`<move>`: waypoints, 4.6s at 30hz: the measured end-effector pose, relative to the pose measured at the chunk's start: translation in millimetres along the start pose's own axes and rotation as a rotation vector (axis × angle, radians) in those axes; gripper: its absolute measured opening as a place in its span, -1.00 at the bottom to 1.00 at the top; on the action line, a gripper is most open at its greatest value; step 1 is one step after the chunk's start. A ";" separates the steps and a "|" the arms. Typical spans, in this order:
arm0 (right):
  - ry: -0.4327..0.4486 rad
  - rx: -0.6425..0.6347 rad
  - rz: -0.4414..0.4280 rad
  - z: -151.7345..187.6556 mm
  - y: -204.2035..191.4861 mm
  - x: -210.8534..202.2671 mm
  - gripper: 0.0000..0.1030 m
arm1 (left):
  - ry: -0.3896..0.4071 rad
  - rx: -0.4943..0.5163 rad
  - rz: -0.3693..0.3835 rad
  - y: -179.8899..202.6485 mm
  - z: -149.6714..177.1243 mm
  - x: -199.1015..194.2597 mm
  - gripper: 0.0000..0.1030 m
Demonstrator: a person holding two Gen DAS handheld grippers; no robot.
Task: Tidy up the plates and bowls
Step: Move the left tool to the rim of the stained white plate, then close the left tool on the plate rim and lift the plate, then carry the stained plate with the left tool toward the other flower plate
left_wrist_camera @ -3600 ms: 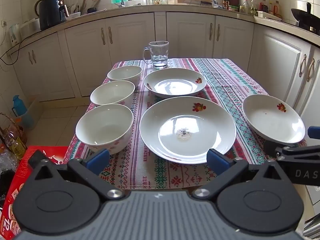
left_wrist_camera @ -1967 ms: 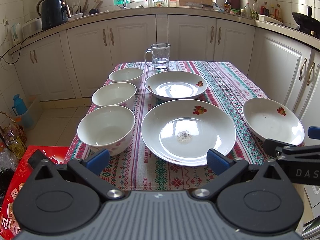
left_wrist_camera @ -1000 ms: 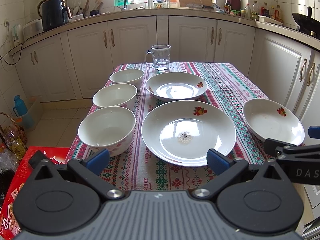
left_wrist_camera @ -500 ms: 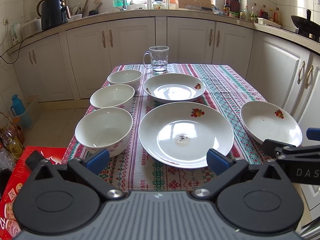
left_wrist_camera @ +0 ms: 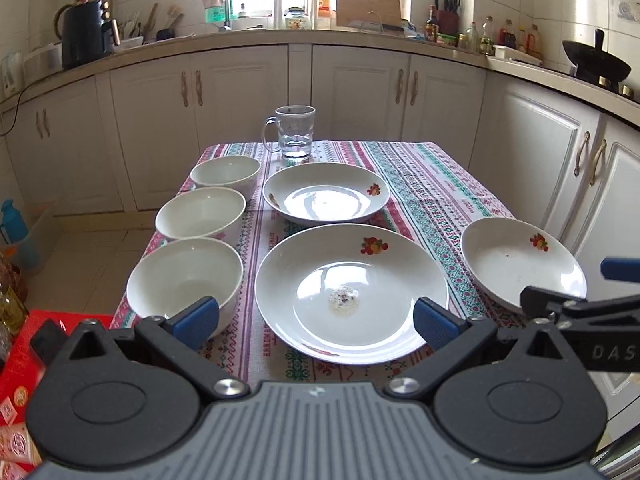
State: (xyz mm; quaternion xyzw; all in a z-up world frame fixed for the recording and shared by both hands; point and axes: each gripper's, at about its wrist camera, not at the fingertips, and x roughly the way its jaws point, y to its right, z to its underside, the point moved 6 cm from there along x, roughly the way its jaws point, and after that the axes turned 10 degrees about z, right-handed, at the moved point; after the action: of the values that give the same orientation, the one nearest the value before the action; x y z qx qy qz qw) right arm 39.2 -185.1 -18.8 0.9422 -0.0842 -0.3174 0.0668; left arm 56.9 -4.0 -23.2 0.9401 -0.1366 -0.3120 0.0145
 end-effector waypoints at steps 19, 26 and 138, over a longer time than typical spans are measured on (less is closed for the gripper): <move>0.025 -0.112 -0.050 14.3 78.7 41.7 1.00 | -0.066 0.157 0.126 23.6 -44.8 68.3 0.99; -0.072 -0.115 -0.123 43.0 79.0 78.4 1.00 | -0.151 0.168 0.209 45.7 -51.4 110.6 0.99; 0.096 -0.252 -0.351 13.5 66.4 102.3 1.00 | -0.183 0.339 0.358 63.1 -99.3 134.2 0.74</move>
State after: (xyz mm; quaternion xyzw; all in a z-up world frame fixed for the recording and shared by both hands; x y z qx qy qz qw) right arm 103.5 -271.5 -77.6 0.9406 0.1246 -0.2870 0.1319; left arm 202.9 -106.2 -14.4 0.8578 -0.3518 -0.3611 -0.1007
